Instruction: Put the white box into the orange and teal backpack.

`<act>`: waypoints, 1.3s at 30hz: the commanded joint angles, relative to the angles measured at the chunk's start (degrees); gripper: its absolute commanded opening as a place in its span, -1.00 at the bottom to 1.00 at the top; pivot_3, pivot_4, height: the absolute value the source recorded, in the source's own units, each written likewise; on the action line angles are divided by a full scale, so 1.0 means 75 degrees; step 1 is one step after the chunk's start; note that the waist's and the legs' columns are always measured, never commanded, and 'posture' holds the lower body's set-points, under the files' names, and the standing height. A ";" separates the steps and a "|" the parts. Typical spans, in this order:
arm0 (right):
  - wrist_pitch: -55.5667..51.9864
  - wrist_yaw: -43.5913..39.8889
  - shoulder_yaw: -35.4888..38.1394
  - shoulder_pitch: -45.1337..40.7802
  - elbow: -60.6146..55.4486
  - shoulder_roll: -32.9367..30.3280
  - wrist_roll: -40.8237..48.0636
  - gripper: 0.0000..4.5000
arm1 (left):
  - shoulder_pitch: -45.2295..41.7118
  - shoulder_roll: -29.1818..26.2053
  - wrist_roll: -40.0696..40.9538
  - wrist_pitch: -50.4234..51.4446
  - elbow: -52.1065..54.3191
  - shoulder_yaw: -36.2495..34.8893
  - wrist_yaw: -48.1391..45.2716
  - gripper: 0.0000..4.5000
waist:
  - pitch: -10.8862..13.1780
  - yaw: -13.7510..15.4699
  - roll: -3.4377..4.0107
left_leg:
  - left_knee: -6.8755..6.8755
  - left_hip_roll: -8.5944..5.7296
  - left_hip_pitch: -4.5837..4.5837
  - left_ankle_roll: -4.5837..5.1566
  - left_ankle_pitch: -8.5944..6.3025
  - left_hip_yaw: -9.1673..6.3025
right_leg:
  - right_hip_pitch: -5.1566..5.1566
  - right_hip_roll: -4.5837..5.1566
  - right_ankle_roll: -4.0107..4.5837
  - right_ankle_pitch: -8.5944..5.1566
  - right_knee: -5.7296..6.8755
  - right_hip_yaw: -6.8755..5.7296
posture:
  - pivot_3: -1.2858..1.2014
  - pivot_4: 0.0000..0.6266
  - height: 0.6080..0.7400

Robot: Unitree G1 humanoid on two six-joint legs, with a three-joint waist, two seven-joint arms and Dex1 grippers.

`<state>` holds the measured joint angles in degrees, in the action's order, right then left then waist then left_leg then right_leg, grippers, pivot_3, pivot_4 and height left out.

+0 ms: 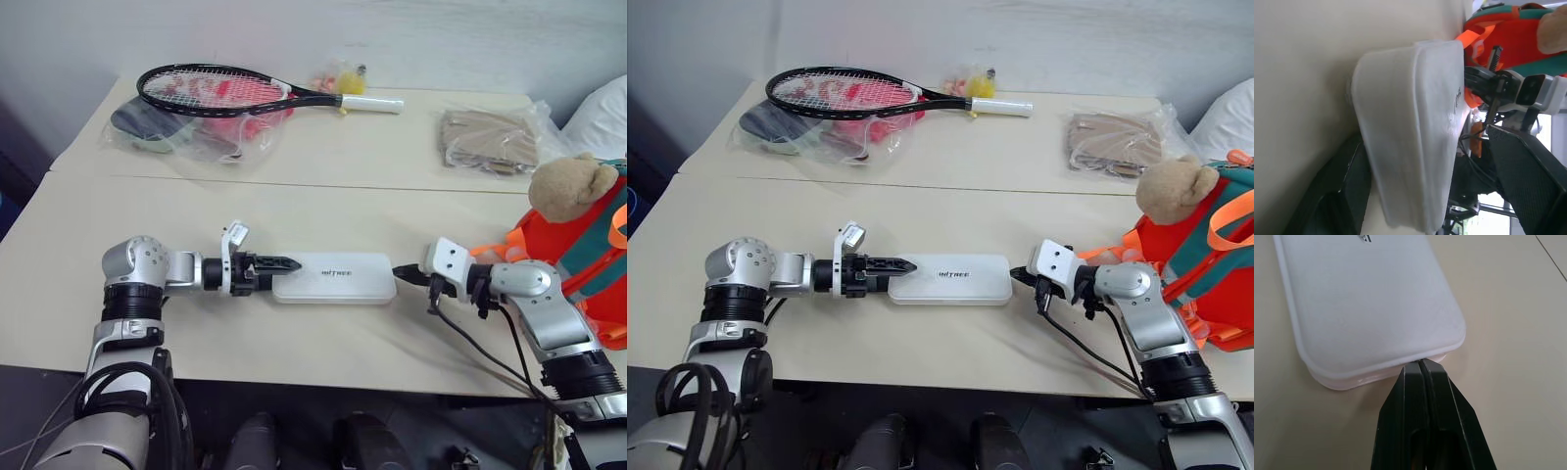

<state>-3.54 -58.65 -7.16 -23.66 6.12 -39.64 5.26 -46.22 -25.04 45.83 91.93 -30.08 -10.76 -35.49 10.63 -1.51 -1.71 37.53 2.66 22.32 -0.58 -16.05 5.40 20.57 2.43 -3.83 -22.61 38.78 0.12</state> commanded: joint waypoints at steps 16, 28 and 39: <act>-0.1194 0.0373 0.2784 0.2688 -0.2613 0.0030 0.2783 -0.75 | 0.1249 -0.0491 0.2639 0.0064 0.2644 -0.0763 0.0729 -0.43 | 0.0001 0.0020 0.0000 | -0.0022 0.0004 0.0005 -0.0006 0.0002 -0.0009 | -0.0001 -0.0005 0.0000 0.0000 -0.0019 -0.0002 | 0.03 -0.52 1.00; -0.1653 0.1579 0.7460 0.7103 -0.4090 0.0892 0.3851 0.99 | 0.3443 -0.1312 0.1386 -0.3405 0.5900 0.0015 -0.1727 -0.43 | -0.0008 -0.0033 0.0016 | -0.0073 0.0003 -0.0017 -0.0024 0.0011 0.0001 | -0.0032 -0.0022 0.0000 -0.0001 -0.0084 0.0012 | 0.03 -0.52 1.00; -0.1541 0.1498 0.7007 0.4779 -0.1700 -0.0238 0.3964 0.99 | 0.4250 -0.1642 0.0445 -0.5324 0.5993 0.0712 -0.2812 -0.43 | -0.0019 -0.0052 0.0038 | -0.0104 0.0008 -0.0043 -0.0004 0.0016 0.0033 | -0.0048 -0.0034 0.0006 0.0003 -0.0118 0.0049 | 0.03 -0.52 1.00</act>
<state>-14.34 -47.99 46.99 13.94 -7.79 -40.51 33.58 -13.64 -37.82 48.25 53.41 14.26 -4.02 -56.13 10.49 -1.90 -1.42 36.75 2.71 22.00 -0.61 -15.93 5.63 20.23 2.17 -3.79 -22.58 37.93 0.48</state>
